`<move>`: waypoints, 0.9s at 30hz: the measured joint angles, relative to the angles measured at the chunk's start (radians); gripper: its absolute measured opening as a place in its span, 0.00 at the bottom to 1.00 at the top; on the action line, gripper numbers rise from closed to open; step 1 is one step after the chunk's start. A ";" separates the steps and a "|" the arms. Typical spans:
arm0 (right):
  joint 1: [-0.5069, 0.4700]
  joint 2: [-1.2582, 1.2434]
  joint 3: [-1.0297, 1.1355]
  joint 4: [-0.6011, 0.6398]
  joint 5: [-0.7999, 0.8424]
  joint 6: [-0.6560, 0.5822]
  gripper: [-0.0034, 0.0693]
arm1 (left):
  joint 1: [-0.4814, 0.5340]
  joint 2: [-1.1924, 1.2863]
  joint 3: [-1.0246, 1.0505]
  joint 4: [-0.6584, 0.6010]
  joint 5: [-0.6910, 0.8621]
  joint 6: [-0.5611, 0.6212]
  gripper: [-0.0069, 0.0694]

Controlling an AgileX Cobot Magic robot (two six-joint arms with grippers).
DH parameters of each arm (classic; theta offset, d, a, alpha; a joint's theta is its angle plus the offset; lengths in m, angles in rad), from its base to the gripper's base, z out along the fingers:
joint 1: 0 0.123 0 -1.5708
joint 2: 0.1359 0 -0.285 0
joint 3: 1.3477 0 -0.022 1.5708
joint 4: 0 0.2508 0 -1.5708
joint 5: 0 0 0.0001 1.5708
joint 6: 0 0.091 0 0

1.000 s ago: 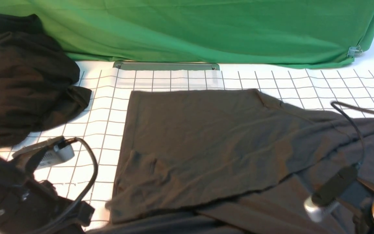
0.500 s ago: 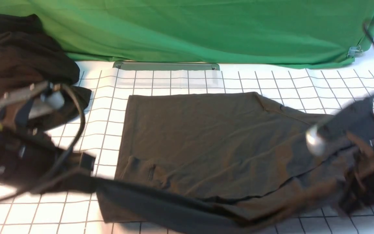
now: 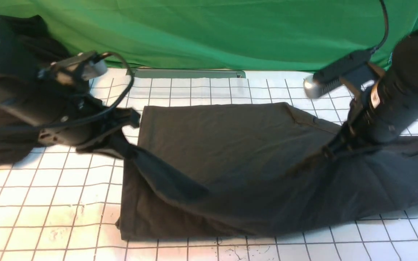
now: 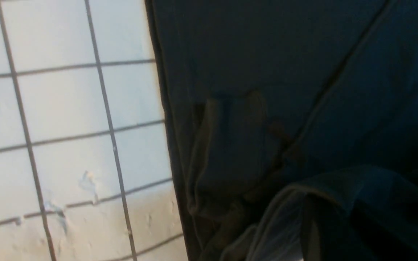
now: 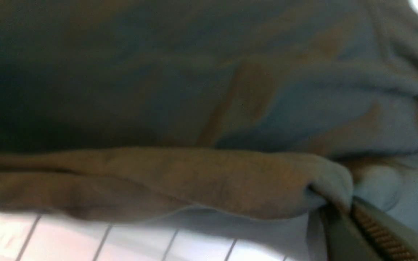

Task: Fold a long-sleeved shirt over a white checkered tablecloth.
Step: 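Fold the black garment in half by bringing its near edge over to the far edge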

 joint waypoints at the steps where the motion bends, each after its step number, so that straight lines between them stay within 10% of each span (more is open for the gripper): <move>1: -0.020 0.022 -0.018 0.000 -0.014 0.000 0.06 | 0.000 0.022 -0.021 0.003 0.000 -0.001 0.11; 21: -0.128 0.303 -0.330 0.052 -0.021 -0.099 0.06 | 0.084 0.335 -0.383 -0.033 0.128 -0.075 0.11; 27: -0.128 0.323 -0.335 0.184 0.042 -0.188 0.24 | 0.084 0.363 -0.383 -0.019 0.138 -0.075 0.11</move>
